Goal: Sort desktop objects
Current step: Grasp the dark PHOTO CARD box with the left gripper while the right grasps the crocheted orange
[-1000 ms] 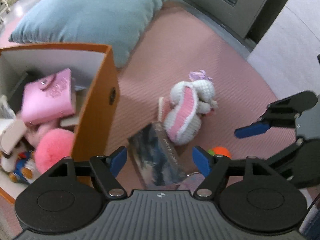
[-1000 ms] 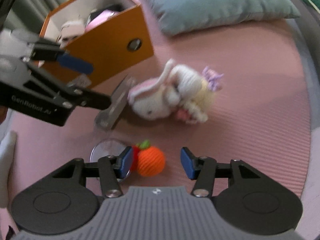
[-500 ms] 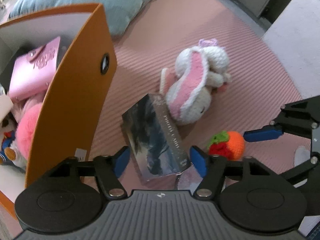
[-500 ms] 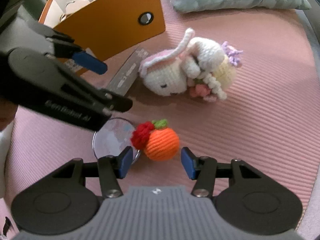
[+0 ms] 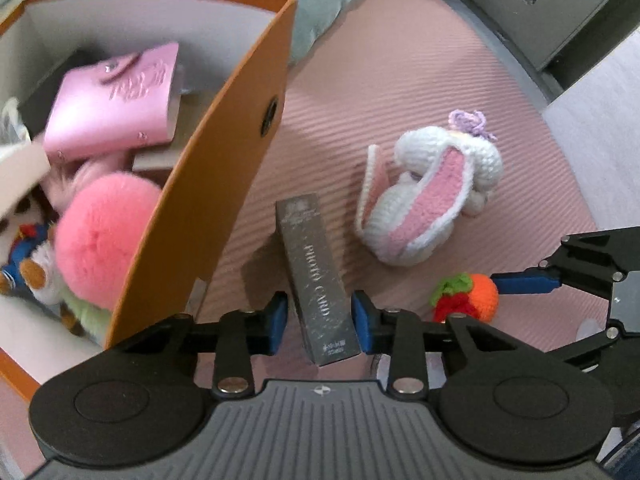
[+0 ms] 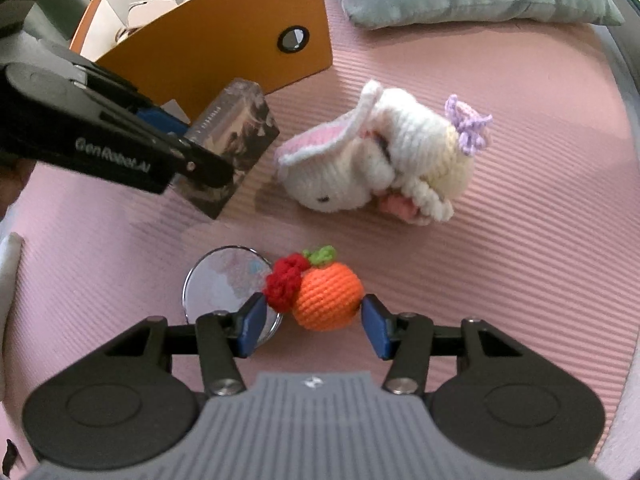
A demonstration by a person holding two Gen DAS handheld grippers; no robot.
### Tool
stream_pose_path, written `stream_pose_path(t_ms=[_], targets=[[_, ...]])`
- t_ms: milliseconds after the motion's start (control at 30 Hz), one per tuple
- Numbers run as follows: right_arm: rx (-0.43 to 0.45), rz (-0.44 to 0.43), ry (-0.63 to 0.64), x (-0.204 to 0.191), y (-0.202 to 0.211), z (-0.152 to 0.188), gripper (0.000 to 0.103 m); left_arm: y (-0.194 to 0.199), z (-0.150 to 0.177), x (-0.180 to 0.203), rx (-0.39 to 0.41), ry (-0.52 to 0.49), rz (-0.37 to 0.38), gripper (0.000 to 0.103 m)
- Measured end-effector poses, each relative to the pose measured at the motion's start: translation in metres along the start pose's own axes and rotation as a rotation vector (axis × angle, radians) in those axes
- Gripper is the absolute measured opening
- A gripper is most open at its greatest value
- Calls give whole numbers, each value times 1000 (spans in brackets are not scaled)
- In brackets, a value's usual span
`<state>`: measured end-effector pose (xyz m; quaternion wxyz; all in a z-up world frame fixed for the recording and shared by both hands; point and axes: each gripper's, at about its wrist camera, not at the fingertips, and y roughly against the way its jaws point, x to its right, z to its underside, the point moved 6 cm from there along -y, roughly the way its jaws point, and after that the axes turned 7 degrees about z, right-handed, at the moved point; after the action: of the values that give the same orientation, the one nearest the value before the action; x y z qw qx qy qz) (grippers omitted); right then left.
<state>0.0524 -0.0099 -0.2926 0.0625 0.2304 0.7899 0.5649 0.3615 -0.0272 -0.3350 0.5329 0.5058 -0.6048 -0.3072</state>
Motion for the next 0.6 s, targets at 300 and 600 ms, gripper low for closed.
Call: stream_pose_path(t_ms=[300,600], targets=[[-8,12,66,-9,-12,-9,55,-14,0,0,-35,-7,-2,34],[-9,-25,66,-6,-12,-7,51,-9,1,1,-19,-32,-15,26]])
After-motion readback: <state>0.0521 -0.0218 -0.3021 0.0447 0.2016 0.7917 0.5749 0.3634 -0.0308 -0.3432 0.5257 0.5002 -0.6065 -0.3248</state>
